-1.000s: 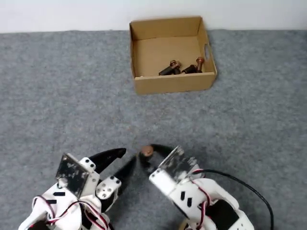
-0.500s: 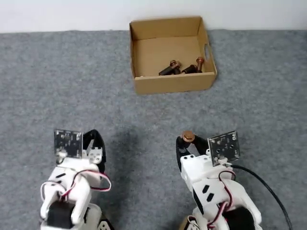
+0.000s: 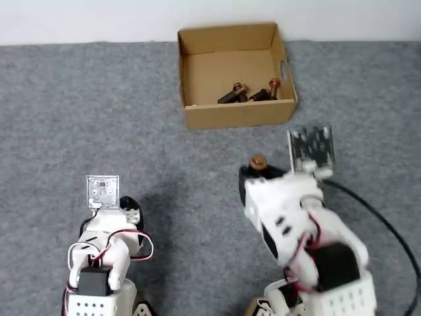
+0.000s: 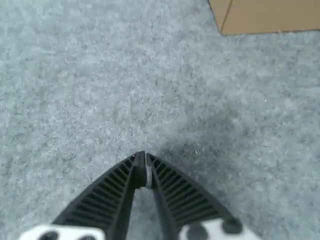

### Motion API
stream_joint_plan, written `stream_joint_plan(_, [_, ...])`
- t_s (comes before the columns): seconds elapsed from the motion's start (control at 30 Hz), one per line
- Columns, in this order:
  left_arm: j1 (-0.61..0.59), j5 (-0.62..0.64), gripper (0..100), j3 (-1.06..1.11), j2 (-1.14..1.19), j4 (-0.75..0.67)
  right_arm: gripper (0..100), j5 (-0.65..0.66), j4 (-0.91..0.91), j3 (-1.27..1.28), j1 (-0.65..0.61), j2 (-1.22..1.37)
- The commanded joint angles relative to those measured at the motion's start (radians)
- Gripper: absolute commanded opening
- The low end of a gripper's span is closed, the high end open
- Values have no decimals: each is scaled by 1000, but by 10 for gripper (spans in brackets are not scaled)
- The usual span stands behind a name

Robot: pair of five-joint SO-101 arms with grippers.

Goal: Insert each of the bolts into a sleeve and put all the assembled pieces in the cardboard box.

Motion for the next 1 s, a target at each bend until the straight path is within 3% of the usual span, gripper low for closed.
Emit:
stream_joint_plan(0.0, [-5,-2,6,-7,-5,31,8,-9,-117,-120,13,130])
stream_joint_plan(0.13, [-3,-6,6,-10,-9,198,8,-8,-283,-135,13,263])
stream_joint_plan(0.6, [-2,-3,6,-8,-9,184,8,117,-901,-144,113,694])
stream_joint_plan(0.97, [-2,-3,6,-8,-9,184,8,172,-969,-516,166,1073])
